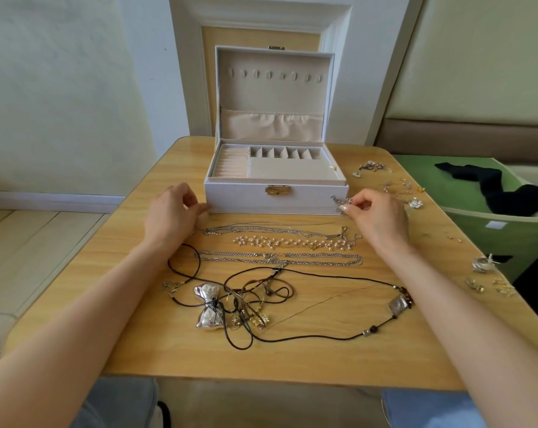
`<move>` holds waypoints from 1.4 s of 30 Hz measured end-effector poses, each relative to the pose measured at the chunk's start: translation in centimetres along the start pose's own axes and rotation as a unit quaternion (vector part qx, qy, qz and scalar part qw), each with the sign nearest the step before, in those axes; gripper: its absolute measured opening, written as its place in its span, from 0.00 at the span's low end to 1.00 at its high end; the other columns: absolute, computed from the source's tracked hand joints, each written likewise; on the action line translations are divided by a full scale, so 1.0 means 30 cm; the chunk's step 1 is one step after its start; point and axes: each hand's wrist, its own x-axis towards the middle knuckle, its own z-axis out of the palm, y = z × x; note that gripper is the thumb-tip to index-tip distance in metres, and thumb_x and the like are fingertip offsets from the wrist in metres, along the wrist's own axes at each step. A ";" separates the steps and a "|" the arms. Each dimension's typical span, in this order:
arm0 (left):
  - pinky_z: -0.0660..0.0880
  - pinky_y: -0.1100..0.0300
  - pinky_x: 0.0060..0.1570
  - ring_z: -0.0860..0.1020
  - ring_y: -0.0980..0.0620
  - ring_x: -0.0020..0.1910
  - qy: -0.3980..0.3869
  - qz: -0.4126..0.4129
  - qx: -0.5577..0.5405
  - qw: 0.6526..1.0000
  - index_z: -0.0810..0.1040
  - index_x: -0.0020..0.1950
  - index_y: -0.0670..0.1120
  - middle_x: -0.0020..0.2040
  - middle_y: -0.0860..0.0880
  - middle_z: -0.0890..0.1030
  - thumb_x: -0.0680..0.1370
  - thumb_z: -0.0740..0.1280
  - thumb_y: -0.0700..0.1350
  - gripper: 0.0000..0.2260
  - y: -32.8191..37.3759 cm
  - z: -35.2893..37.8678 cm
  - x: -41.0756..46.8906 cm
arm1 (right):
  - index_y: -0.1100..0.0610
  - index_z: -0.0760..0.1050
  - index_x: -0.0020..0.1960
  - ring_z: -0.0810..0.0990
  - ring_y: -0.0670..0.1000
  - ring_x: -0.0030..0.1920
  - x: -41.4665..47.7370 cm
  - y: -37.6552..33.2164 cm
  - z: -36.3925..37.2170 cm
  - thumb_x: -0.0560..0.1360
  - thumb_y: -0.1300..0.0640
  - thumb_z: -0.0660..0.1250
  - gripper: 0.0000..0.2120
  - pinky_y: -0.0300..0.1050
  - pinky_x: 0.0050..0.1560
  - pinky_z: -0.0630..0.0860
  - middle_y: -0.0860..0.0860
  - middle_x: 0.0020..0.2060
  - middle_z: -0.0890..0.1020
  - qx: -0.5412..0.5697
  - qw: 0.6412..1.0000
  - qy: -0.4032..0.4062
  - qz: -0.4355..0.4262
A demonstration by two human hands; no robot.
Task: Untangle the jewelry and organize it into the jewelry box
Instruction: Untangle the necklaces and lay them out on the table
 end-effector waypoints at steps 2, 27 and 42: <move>0.68 0.59 0.33 0.75 0.48 0.37 0.022 0.001 -0.057 0.998 0.73 0.43 0.43 0.40 0.46 0.77 0.75 0.70 0.45 0.08 0.011 -0.010 -0.001 | 0.55 0.80 0.43 0.78 0.51 0.42 0.004 -0.007 -0.007 0.73 0.56 0.71 0.02 0.45 0.42 0.74 0.49 0.38 0.81 0.028 0.999 0.020 -0.016; 0.70 0.72 0.35 0.76 0.59 0.38 -0.116 0.141 -0.061 0.981 0.75 0.44 0.47 0.40 0.53 0.79 0.71 0.72 0.40 0.07 0.100 -0.172 -0.136 | 0.56 0.81 0.52 0.76 0.49 0.45 -0.024 -0.016 -0.110 0.74 0.68 0.65 0.12 0.40 0.49 0.71 0.51 0.47 0.81 -0.004 0.995 -0.051 -0.090; 0.69 0.73 0.42 0.73 0.65 0.45 -0.402 0.180 -0.008 0.898 0.75 0.46 0.56 0.47 0.58 0.74 0.69 0.75 0.48 0.12 0.129 -0.209 -0.288 | 0.46 0.80 0.42 0.74 0.42 0.42 -0.312 -0.237 -0.109 0.67 0.52 0.76 0.06 0.37 0.45 0.72 0.43 0.41 0.76 0.045 0.905 -0.361 -0.222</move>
